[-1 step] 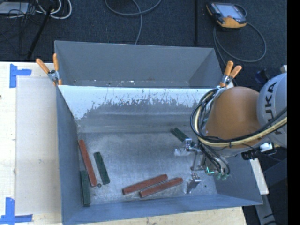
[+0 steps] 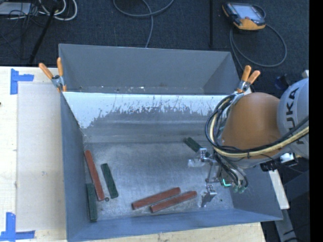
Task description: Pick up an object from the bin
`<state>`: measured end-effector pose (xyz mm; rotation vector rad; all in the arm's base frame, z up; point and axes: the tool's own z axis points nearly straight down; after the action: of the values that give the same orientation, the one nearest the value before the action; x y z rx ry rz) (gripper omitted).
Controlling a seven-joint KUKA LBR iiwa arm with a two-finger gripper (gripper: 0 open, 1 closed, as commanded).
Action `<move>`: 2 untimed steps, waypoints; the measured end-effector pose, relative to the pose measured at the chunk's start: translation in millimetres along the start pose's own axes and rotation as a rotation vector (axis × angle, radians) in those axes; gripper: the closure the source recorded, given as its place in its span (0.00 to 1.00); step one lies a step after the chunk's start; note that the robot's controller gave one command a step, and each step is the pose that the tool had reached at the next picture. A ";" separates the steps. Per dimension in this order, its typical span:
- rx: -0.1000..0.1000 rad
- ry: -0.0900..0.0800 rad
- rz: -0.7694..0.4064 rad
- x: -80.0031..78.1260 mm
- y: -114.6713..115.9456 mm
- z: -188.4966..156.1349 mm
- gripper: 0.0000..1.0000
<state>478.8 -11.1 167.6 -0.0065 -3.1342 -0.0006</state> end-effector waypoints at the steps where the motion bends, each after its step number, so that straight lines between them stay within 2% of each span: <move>1: -0.001 -0.006 -0.068 -23.8 -32.1 -6.7 0.00; 2: 0.005 -0.015 -0.176 -18.9 -15.6 36.8 0.00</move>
Offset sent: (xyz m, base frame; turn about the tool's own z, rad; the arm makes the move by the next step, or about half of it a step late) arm 0.0027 0.0301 -0.0933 -0.2866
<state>497.4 -26.7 130.6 0.2700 -3.1372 0.0058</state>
